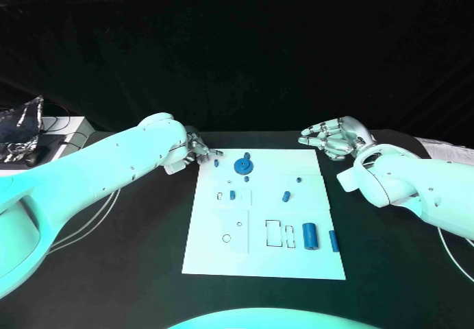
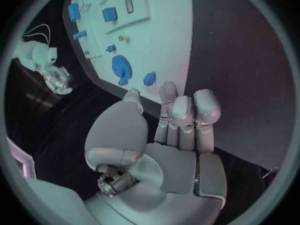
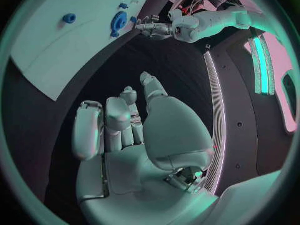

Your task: Assemble the parts on the task board

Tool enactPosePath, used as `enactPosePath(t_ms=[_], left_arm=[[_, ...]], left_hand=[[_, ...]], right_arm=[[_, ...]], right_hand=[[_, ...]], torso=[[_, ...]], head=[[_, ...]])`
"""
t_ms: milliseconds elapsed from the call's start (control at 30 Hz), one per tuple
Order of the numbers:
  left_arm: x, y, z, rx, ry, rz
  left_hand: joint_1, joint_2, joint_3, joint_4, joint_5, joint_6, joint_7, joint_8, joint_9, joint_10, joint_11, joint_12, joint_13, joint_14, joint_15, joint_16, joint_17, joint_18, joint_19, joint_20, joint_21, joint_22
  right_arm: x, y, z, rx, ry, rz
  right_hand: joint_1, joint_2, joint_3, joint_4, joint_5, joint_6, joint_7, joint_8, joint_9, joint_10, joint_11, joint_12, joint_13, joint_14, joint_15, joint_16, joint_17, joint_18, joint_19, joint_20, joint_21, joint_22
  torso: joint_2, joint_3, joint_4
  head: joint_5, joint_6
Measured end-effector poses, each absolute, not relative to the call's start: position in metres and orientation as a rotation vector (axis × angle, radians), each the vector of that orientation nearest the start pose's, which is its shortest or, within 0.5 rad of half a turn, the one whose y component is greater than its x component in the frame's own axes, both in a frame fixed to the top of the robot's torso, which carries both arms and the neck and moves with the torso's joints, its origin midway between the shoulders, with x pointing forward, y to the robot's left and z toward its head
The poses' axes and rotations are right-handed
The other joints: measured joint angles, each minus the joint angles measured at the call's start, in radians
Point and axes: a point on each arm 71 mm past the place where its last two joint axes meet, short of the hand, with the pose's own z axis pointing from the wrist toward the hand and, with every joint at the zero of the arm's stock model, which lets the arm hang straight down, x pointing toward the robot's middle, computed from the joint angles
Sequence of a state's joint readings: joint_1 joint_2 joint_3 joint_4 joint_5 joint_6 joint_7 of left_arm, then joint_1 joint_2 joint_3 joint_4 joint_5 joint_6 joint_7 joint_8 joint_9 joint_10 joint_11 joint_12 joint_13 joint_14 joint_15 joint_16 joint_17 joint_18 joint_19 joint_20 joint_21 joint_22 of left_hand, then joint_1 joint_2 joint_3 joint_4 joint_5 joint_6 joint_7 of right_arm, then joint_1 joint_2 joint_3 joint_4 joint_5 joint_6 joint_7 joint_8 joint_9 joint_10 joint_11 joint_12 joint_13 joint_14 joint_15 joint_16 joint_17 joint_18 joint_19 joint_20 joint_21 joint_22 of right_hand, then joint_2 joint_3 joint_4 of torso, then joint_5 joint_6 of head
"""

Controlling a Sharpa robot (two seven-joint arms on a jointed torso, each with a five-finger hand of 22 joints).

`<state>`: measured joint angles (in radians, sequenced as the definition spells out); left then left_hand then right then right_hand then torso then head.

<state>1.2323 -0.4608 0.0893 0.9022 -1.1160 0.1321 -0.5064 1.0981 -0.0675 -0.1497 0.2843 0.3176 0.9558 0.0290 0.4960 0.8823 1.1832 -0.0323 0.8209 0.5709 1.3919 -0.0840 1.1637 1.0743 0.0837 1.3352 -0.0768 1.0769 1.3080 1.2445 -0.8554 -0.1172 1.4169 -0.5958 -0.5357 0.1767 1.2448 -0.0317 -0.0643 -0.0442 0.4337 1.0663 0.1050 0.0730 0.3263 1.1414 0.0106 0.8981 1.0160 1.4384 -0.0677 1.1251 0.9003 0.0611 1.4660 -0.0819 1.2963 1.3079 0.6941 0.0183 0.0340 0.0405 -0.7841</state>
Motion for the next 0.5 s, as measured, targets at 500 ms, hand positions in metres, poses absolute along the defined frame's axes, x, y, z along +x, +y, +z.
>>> enactPosePath(t_ms=[500], left_arm=[[0.5888, 0.1970, -0.2054, -0.400, 2.173, -0.322]], left_hand=[[0.082, 0.029, 0.010, -0.038, 0.000, 0.000, 0.000, 0.000, 0.009, 0.000, 0.000, 0.004, 0.000, 0.000, 0.000, 0.000, 0.004, 0.000, 0.000, 0.000, 0.000, 0.000]], right_arm=[[0.5079, -0.2525, -0.1869, 0.639, 1.504, 0.966]], right_hand=[[0.000, 0.000, -0.003, -0.003, 0.000, 0.002, 0.002, 0.000, -0.003, -0.002, -0.002, 0.000, 0.000, 0.000, 0.000, 0.000, 0.002, 0.000, 0.000, 0.000, 0.000, 0.000]], torso=[[0.001, 0.0001, -0.0002]], head=[[-0.005, -0.002]])
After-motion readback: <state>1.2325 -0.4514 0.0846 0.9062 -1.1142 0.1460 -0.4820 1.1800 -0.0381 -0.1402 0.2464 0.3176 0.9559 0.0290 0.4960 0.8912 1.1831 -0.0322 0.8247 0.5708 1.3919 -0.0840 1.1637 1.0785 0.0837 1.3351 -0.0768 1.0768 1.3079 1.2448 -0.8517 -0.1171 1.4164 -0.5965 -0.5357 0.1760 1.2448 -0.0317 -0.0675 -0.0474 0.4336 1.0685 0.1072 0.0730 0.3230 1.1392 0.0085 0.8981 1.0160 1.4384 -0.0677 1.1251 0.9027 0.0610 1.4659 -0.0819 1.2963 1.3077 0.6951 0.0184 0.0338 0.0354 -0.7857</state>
